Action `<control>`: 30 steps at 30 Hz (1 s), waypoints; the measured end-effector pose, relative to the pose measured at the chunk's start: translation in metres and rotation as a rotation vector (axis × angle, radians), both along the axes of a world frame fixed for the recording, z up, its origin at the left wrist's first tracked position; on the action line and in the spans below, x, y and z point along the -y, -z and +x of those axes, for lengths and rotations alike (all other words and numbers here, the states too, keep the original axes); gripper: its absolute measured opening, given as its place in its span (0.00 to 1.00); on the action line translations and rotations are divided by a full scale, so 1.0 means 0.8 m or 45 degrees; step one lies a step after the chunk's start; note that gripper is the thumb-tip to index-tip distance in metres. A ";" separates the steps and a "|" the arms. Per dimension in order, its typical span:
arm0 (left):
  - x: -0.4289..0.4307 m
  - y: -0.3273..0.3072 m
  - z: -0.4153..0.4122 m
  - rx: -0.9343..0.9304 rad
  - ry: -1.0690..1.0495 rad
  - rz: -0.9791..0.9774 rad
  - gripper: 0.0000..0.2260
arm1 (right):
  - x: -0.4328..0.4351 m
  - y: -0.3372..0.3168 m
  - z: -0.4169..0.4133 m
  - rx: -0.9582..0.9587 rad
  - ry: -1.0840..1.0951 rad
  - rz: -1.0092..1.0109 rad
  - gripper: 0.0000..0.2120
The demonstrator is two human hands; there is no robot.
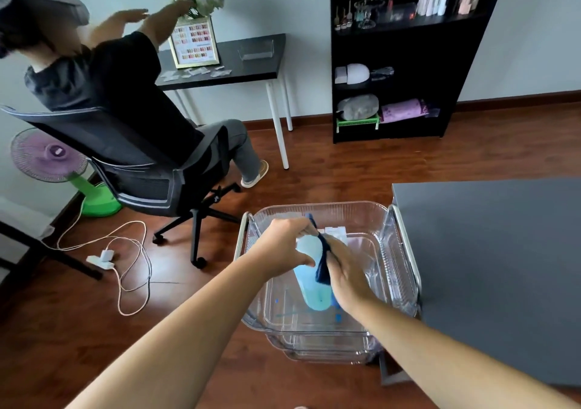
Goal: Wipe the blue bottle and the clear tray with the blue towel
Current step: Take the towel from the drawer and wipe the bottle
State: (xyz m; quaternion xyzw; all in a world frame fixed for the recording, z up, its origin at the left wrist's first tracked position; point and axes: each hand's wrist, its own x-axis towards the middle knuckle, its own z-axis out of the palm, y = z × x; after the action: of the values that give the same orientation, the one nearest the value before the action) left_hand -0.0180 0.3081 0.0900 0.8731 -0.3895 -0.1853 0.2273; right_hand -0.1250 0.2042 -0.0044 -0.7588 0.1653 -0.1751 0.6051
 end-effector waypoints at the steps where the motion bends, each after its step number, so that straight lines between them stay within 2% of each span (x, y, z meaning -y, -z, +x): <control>1: 0.001 -0.001 0.000 0.002 -0.009 0.000 0.21 | 0.010 -0.008 0.011 -0.046 -0.077 0.138 0.18; 3: 0.002 -0.002 0.001 0.011 -0.028 0.002 0.21 | 0.021 -0.014 0.022 -0.139 -0.186 0.322 0.16; 4: 0.003 -0.002 0.001 0.018 -0.023 0.004 0.21 | 0.019 -0.015 0.020 -0.144 -0.194 0.335 0.16; 10: 0.003 0.000 0.000 0.005 0.015 0.020 0.22 | -0.036 0.017 -0.027 -0.039 0.040 0.041 0.27; 17: 0.005 -0.002 0.006 0.028 0.036 0.041 0.22 | 0.011 0.007 0.022 -0.076 -0.111 0.409 0.16; 23: 0.001 -0.009 0.013 -0.034 0.085 0.096 0.21 | 0.002 0.028 -0.003 -0.315 0.237 0.182 0.13; 26: -0.001 -0.011 0.008 0.039 0.070 0.116 0.23 | 0.012 0.010 -0.006 -0.262 0.229 0.218 0.14; 30: 0.006 -0.001 -0.017 0.240 -0.157 0.143 0.27 | 0.025 -0.021 -0.002 -0.139 0.287 0.238 0.15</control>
State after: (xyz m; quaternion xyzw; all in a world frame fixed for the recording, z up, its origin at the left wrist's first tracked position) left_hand -0.0315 0.3033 0.0912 0.9203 -0.3438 -0.1096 0.1512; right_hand -0.1263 0.1843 0.0124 -0.6841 0.2977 -0.1844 0.6398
